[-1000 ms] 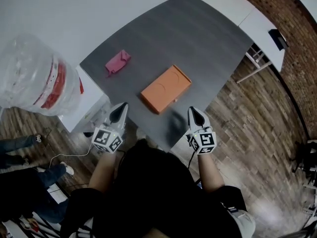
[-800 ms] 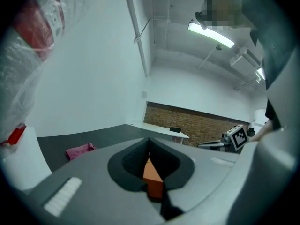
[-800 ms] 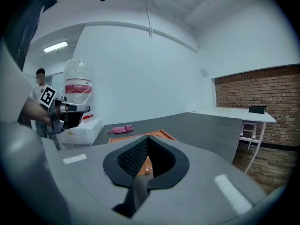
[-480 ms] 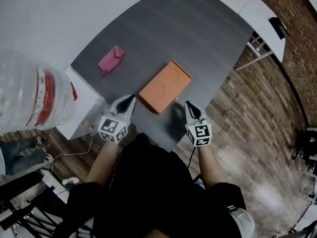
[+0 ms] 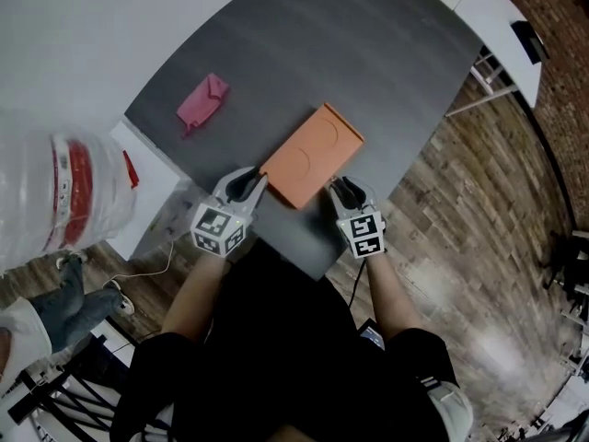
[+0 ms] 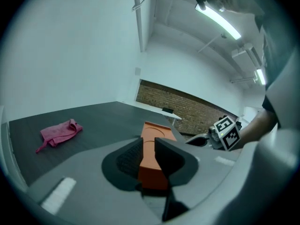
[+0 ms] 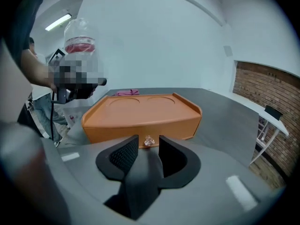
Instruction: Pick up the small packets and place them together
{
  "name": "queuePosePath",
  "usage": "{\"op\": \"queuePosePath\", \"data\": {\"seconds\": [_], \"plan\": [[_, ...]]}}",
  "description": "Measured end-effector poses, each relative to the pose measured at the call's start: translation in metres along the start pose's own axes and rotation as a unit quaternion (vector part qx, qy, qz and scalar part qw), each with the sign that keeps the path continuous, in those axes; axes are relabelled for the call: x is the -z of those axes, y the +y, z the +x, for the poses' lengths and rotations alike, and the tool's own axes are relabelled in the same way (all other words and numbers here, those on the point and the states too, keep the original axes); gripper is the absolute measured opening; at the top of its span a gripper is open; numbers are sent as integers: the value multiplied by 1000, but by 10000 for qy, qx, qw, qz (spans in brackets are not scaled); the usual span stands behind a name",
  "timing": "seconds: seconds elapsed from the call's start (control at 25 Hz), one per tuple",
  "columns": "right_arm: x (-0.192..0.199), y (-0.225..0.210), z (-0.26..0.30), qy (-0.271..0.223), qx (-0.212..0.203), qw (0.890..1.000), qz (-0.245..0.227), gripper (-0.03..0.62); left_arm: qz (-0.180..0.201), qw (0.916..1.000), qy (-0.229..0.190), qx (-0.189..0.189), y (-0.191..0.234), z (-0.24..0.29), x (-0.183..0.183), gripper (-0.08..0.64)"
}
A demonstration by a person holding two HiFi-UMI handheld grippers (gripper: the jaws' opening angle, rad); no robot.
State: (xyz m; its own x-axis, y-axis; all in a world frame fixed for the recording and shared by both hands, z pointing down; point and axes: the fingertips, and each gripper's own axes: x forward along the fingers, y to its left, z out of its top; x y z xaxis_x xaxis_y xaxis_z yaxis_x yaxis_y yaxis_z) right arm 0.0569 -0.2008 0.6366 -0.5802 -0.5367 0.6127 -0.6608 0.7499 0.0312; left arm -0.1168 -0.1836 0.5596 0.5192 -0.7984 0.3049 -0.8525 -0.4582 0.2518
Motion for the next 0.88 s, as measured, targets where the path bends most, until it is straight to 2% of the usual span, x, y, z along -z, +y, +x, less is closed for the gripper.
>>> {"op": "queuePosePath", "data": {"seconds": [0.24,0.44,0.56,0.64,0.72,0.88], "plan": [[2,0,15,200,-239,9993,-214,153,-85,9999,7,-67,1,-5,-1,75],[5,3,18,272,-417,9970,-585,150,-136,9998,43,-169,1,-11,4,75],[5,4,19,265,-529,9952,-781,140,-163,9996,36,-210,-1,-14,6,75],[5,4,20,252,-542,9944,-869,105,-168,9996,33,-237,-3,-16,7,75],[5,2,21,251,-547,9944,-873,80,-172,9995,29,-266,-4,-18,7,75],[6,1,22,234,-593,9948,-792,78,-172,9993,19,-317,-7,-23,8,75]]}}
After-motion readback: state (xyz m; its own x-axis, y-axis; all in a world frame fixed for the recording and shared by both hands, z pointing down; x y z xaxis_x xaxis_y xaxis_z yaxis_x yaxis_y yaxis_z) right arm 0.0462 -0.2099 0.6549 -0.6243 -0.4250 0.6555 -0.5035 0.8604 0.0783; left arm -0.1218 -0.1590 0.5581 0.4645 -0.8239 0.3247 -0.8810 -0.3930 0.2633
